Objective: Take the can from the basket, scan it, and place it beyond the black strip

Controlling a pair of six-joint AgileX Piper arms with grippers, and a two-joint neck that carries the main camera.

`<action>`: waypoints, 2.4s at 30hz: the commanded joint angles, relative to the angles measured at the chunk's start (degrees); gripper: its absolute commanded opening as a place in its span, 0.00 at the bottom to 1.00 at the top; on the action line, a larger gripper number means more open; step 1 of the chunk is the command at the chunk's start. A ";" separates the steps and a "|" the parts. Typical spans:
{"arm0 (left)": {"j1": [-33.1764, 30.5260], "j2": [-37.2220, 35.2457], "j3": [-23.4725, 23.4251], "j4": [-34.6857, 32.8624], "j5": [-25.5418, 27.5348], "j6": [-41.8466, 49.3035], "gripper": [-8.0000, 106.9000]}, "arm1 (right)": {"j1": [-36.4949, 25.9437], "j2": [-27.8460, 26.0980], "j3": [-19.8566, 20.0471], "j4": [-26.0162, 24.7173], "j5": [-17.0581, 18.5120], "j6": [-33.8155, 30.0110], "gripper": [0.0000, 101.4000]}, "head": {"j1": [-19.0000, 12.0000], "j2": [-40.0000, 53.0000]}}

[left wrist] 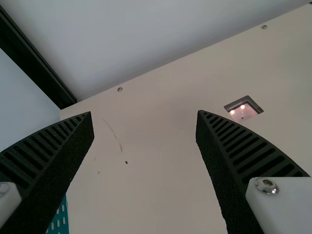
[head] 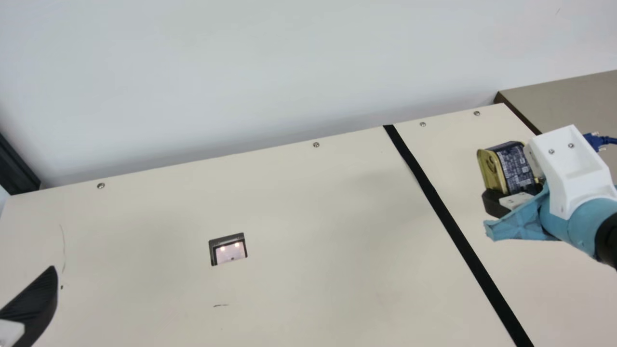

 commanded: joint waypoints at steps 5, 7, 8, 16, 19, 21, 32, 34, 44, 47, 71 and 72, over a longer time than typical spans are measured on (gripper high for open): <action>0.00 0.00 0.00 0.00 0.00 0.00 0.85 | -2.00 4.14 -2.80 -14.02 0.33 5.61 0.00 | -2.17 -0.89; 0.00 0.00 0.00 0.00 0.00 0.00 0.85 | -2.09 5.67 -3.99 -17.18 0.79 7.01 0.00 | -2.17 -0.89; 0.00 0.00 0.00 0.00 0.00 0.00 0.85 | -1.97 6.48 -4.63 -18.84 1.14 7.80 0.00 | -2.17 -0.89; 0.00 0.00 0.00 0.00 0.00 0.00 0.85 | 1.15 12.68 -9.13 -29.18 5.48 12.16 0.00 | -2.17 -0.89; 0.00 0.00 0.00 0.00 0.00 0.00 0.85 | 2.85 14.56 -10.35 -31.35 7.93 12.86 0.00 | -2.17 -0.89; 0.00 0.00 0.00 0.00 0.00 0.00 0.85 | 3.86 15.55 -10.96 -32.19 9.47 12.65 0.00 | -2.17 -0.89; 0.00 0.00 0.00 0.00 0.00 0.00 0.85 | 6.76 18.01 -12.04 -35.04 16.00 5.87 0.00 | -2.17 -0.89; 0.00 0.00 0.00 0.00 0.00 0.00 0.85 | 6.90 18.20 -12.25 -34.89 16.96 5.18 0.00 | -2.17 -0.89; 0.00 0.00 0.00 0.00 0.00 0.00 0.85 | 6.83 18.93 -13.03 -30.89 20.07 3.38 0.00 | -2.17 -0.89; 0.00 0.00 0.00 0.00 0.00 0.00 0.85 | 6.60 19.03 -13.13 -30.14 20.60 3.51 0.26 | -2.17 -0.89; 0.00 0.00 0.00 0.00 0.00 0.00 0.85 | 8.78 17.68 -21.48 -15.10 19.84 9.87 1.00 | -2.17 -0.89; 0.00 0.00 0.00 0.00 0.00 0.00 0.85 | 9.32 17.40 -21.76 -13.78 19.68 9.94 1.00 | -2.17 -0.89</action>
